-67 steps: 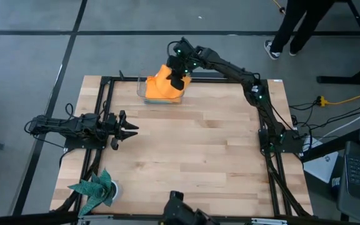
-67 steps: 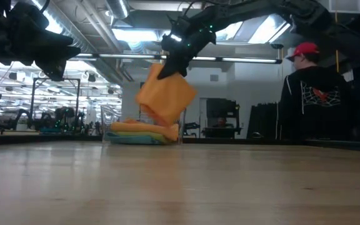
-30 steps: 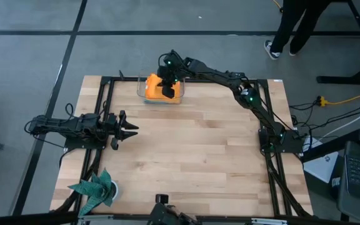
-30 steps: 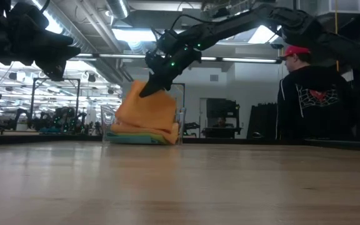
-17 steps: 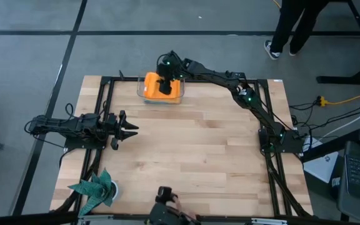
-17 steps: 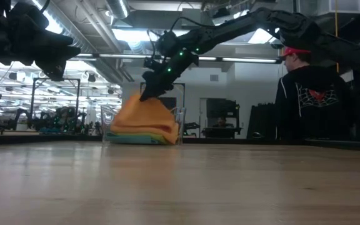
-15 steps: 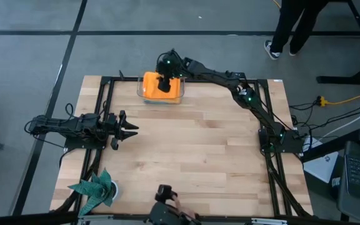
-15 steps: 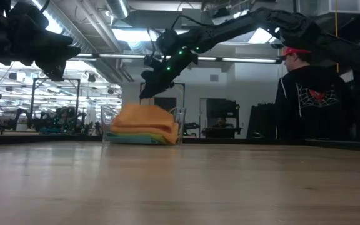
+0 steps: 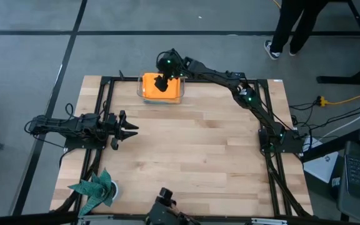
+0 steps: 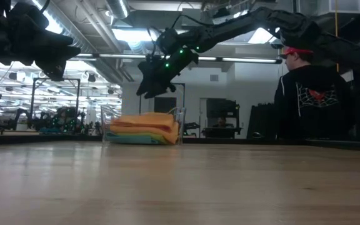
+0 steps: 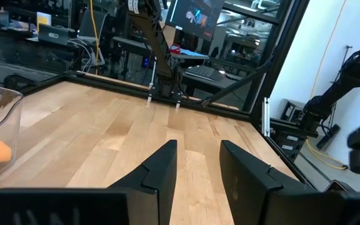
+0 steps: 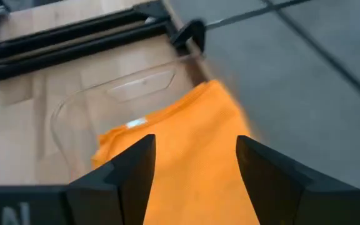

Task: Fold microfiber towels
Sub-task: Return to Home Position

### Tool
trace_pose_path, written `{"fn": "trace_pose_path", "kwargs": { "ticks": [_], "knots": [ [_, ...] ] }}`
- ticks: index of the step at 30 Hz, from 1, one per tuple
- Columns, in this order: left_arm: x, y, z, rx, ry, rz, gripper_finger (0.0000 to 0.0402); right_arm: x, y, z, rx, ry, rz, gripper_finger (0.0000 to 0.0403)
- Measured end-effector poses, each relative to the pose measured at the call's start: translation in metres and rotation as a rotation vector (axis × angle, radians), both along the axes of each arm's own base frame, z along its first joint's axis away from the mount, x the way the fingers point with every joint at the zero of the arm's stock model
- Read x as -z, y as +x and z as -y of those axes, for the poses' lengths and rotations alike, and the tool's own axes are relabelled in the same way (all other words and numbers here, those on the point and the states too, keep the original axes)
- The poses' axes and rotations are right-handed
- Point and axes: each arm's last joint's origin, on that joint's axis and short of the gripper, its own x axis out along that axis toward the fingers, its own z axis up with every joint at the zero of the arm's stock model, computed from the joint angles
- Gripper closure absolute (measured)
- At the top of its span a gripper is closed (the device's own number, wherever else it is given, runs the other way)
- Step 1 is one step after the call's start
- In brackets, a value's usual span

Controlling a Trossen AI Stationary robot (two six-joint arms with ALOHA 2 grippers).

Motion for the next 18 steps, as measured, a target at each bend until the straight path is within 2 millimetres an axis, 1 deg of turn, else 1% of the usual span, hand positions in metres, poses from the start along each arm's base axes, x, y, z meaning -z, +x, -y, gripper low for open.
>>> {"fn": "trace_pose_path", "kwargs": {
  "ticks": [3, 5, 6, 8, 10, 12, 15, 18],
  "knots": [
    [0.0, 0.0, 0.0, 0.0, 0.0, 0.001, 0.0289, 0.007, 0.001, -0.003, -0.041, 0.104, 0.006, 0.0178],
    [0.0, 0.0, 0.0, 0.0, 0.0, 0.0, 0.0289, 0.003, 0.002, -0.007, -0.095, 0.174, 0.044, 0.0178],
    [0.0, 0.0, 0.0, 0.0, 0.0, 0.0, 0.0289, -0.003, 0.002, -0.01, -0.112, 0.2, 0.066, 0.0178],
    [0.0, 0.0, 0.0, 0.0, 0.0, 0.0, 0.0289, -0.022, -0.001, -0.018, -0.15, 0.232, 0.106, 0.0178],
    [0.0, 0.0, 0.0, 0.0, 0.0, 0.0, 0.0289, -0.044, -0.008, -0.027, -0.198, 0.251, 0.129, 0.0178],
    [0.0, 0.0, 0.0, 0.0, 0.0, 0.0, 0.0289, -0.06, -0.015, -0.037, -0.24, 0.282, 0.128, 0.0178],
    [0.0, 0.0, 0.0, 0.0, 0.0, 0.001, 0.0289, -0.07, -0.022, -0.056, -0.259, 0.321, 0.06, 0.0178],
    [0.0, 0.0, 0.0, 0.0, 0.0, 0.0, 0.0289, -0.078, -0.026, -0.08, -0.248, 0.305, -0.019, 0.0178]
  ]
}}
